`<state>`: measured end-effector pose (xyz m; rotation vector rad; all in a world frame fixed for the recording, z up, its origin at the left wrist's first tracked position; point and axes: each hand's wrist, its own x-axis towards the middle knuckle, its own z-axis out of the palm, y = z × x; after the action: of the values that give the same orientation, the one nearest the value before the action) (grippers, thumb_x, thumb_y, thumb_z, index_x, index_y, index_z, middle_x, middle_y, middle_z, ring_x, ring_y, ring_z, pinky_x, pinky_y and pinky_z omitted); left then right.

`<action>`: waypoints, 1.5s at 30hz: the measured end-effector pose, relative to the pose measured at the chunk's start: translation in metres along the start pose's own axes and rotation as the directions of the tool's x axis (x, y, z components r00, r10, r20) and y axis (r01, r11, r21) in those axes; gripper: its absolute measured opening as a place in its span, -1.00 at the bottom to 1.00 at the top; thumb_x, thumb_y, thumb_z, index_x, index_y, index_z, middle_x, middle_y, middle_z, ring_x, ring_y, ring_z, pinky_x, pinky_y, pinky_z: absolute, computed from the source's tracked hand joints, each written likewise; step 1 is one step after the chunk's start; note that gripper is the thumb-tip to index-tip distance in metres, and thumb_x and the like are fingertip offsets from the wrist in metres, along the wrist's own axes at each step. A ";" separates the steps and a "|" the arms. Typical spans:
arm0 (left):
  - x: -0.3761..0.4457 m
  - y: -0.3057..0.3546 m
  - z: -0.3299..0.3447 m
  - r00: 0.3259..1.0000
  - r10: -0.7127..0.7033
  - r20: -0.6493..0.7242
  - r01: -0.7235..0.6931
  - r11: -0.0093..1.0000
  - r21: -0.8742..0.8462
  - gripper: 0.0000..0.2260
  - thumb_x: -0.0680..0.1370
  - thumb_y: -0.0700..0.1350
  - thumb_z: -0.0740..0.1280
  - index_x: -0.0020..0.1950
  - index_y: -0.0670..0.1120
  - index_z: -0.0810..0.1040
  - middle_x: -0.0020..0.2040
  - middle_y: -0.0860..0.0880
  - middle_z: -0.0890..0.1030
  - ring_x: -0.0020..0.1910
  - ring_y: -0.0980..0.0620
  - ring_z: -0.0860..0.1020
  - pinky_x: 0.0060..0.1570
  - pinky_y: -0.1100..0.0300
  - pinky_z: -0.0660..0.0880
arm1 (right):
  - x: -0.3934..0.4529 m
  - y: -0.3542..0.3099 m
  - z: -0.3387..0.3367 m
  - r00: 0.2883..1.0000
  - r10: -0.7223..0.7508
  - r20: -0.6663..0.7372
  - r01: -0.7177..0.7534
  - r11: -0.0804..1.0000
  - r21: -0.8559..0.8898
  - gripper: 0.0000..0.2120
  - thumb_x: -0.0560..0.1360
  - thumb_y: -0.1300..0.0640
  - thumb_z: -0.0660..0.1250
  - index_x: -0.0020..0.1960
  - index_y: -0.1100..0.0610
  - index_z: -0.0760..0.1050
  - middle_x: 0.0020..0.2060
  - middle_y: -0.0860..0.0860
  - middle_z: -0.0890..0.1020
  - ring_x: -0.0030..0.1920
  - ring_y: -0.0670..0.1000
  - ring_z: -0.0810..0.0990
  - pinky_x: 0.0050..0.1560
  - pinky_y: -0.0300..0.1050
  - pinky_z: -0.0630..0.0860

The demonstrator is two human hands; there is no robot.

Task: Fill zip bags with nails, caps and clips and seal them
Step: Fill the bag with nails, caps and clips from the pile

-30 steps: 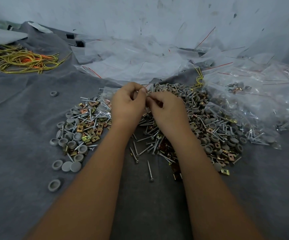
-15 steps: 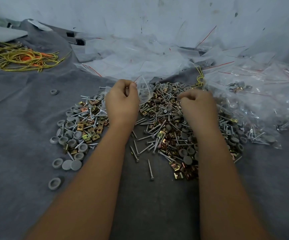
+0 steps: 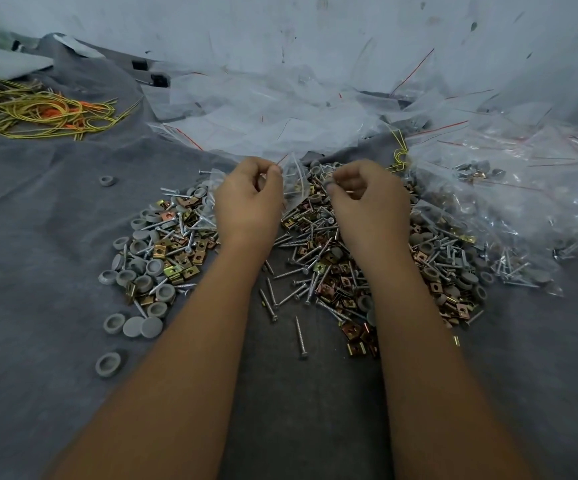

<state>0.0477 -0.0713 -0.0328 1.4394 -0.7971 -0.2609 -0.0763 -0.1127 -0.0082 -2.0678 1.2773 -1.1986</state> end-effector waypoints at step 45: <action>-0.001 0.003 -0.002 1.000 -0.029 0.010 0.028 0.998 0.056 -0.87 0.62 -0.09 0.21 -0.08 0.01 0.51 -0.20 -0.24 0.62 -0.25 -0.30 0.60 -0.25 -0.23 0.57 | 0.002 0.017 -0.039 0.922 0.157 0.355 -0.027 0.939 -0.344 -0.79 0.44 0.23 0.41 -0.09 -0.09 0.63 -0.23 -0.10 0.60 -0.25 -0.08 0.54 -0.26 -0.20 0.44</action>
<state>0.0472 -0.0686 -0.0304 1.5042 -0.7985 -0.2704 -0.1169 -0.1199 0.0015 -2.2957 1.4380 -0.5235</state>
